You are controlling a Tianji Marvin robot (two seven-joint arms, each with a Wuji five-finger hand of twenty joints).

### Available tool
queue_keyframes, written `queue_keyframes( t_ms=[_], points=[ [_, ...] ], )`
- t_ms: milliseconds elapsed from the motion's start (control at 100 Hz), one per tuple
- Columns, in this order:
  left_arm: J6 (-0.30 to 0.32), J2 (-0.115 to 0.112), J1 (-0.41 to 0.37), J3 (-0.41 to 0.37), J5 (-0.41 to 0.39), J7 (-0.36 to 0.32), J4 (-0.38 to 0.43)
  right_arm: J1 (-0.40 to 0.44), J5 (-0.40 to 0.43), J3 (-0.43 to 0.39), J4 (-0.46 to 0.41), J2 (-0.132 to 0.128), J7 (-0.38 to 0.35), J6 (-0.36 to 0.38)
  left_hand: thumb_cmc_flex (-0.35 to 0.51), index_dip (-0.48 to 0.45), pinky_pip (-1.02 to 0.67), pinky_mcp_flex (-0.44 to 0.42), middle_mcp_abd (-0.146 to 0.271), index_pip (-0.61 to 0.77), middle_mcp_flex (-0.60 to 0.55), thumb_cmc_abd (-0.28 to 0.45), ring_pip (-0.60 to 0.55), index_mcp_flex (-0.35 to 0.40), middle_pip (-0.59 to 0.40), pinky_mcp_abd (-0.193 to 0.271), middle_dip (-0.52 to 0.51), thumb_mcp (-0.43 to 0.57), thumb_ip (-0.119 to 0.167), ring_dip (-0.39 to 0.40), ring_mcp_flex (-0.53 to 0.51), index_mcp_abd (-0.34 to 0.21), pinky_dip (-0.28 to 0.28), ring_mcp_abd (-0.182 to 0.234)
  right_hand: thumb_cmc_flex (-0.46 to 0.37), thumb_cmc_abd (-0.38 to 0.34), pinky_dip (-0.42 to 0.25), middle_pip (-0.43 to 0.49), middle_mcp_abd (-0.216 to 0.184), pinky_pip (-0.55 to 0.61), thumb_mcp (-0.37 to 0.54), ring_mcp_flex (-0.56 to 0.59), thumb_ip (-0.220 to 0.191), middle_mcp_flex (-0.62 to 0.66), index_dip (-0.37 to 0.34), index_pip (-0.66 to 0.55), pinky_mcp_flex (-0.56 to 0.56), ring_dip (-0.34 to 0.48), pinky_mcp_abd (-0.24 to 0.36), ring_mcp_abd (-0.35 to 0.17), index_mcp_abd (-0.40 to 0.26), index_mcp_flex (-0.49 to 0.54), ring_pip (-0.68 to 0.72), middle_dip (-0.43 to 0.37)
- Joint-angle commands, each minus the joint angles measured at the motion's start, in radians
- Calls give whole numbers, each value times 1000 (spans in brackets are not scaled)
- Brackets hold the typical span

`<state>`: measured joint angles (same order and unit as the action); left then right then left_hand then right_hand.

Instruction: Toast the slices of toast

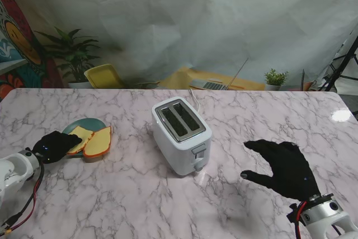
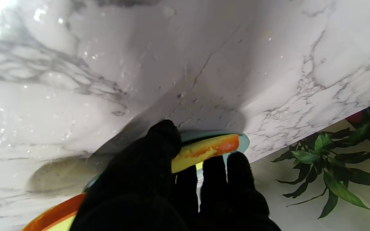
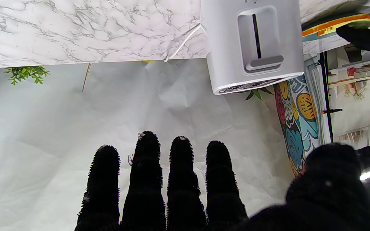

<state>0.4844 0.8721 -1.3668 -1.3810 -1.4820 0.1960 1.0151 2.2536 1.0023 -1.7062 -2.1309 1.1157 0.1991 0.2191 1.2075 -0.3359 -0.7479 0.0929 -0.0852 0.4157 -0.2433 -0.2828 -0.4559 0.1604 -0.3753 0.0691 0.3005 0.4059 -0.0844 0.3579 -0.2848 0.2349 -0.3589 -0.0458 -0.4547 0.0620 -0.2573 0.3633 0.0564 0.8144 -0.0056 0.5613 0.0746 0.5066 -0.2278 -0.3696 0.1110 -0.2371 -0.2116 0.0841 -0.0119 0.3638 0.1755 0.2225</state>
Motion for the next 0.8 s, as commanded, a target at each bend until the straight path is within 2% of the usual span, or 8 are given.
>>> queue_keyframes(
  t_ms=[0,60,140,380,500,590,680,790],
  points=[
    [4,2,-6,-5,0,-15,0,4,4,2,1,-1,0,-5,83,-42,-54,22,34,174,-62,36,-56,76,-42,33,19,149,-29,51,-64,-90,25,-10,-22,-46,-14,-3,-6,1,-14,6,-20,13,-21,2,-3,-14,-23,0,-17,25,-7,7],
    [10,4,-10,-14,3,-11,5,4,4,2,2,-1,0,-6,83,-45,-70,42,35,190,-94,28,-64,100,-50,24,22,158,-33,76,-100,-100,32,-16,-21,-46,-14,-3,-7,1,-15,7,-20,13,-21,2,-2,-14,-22,-2,-18,25,-7,7],
    [19,5,-16,-28,0,-10,16,3,5,2,2,-1,-2,-8,84,-53,-105,70,42,218,-142,25,-29,134,-52,17,27,150,-38,147,-159,-114,57,-20,-22,-46,-14,-3,-6,1,-14,6,-20,13,-21,2,-2,-14,-22,-1,-17,25,-7,7],
    [49,8,-30,-68,-5,-7,47,1,5,3,3,-1,-5,-11,83,-68,-127,123,50,249,-222,52,-9,193,-53,6,28,107,-32,175,-236,-135,66,-23,-22,-46,-15,-4,-7,1,-14,6,-20,12,-20,2,-3,-14,-22,-2,-15,24,-7,7],
    [61,11,-41,-94,-14,-1,76,-1,4,4,4,-1,-5,-12,84,-70,-147,159,32,252,-249,45,-19,212,-53,-9,30,87,-24,211,-279,-125,64,-35,-23,-46,-15,-4,-6,1,-14,5,-20,13,-19,3,-2,-14,-21,-1,-14,23,-8,7],
    [68,12,-49,-115,-25,20,100,-2,3,5,5,-2,-7,-12,83,-82,-218,191,2,274,-305,31,-57,253,-74,-35,43,59,-16,292,-338,-113,38,-59,-23,-46,-15,-4,-7,1,-14,6,-20,13,-19,2,-2,-14,-22,-2,-14,25,-7,7],
    [81,14,-53,-137,-28,39,119,-3,3,6,5,-2,-7,-11,83,-88,-306,214,-26,333,-403,25,-116,298,-71,-60,135,29,-9,370,-390,-123,5,-81,-23,-46,-15,-4,-7,1,-14,7,-20,13,-19,3,-1,-14,-21,-3,-15,24,-7,7],
    [92,17,-57,-162,-35,54,149,-3,3,6,6,-1,-3,-8,84,-101,-347,222,-15,449,-519,23,-192,342,-43,-66,224,-7,5,413,-418,-157,-75,-86,-23,-45,-15,-4,-5,2,-14,7,-20,14,-19,2,-1,-14,-22,-3,-15,25,-7,7]
  ],
)
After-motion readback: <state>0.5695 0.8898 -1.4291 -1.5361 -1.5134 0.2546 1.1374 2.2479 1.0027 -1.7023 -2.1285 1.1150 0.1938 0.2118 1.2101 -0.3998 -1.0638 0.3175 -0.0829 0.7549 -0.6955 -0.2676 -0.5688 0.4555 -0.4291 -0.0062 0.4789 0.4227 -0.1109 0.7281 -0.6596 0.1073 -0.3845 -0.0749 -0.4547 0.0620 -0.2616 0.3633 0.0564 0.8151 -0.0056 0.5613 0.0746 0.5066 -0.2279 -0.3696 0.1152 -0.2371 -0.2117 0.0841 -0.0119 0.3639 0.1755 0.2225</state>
